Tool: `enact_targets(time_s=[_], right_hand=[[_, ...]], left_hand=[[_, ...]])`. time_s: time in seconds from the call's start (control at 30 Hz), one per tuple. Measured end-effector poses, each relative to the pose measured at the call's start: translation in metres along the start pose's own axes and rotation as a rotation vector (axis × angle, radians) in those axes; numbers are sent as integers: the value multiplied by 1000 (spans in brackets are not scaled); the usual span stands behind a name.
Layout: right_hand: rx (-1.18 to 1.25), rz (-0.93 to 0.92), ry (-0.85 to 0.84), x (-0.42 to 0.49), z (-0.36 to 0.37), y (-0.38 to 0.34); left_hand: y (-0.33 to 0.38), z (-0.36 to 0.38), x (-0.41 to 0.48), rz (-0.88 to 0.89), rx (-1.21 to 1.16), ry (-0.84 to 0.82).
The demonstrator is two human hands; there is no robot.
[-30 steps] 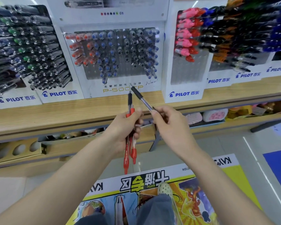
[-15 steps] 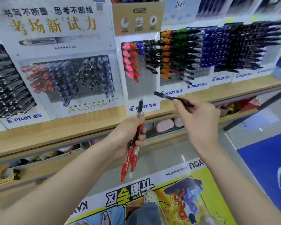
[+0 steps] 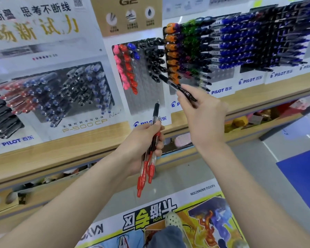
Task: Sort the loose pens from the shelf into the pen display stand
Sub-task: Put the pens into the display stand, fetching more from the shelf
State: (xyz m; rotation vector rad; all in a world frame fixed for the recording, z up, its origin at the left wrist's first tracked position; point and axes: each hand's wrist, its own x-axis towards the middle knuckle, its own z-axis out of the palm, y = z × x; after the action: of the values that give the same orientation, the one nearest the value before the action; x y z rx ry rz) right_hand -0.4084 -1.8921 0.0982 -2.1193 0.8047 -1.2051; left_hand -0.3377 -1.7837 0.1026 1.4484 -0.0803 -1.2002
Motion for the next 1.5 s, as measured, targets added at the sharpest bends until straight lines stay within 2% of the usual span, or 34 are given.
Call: enact_targets(time_s=[0.3, 0.43, 0.63, 0.83, 1.07, 1.5], right_hand=[[-26, -81, 13, 14, 17, 1], [-106, -168, 13, 24, 26, -1], [-179, -197, -9, 30, 37, -2], [-157, -120, -108, 23, 32, -7], [-54, -122, -40, 16, 18, -14], [-50, -34, -89, 31, 39, -4]], left_hand=[[-1, -2, 6, 3, 15, 0], [-1, -6, 6, 6, 13, 0], [-1, -11, 6, 0, 5, -3], [-1, -12, 4, -2, 4, -14], [-1, -14, 5, -18, -11, -16], [0, -25, 3, 37, 5, -40]])
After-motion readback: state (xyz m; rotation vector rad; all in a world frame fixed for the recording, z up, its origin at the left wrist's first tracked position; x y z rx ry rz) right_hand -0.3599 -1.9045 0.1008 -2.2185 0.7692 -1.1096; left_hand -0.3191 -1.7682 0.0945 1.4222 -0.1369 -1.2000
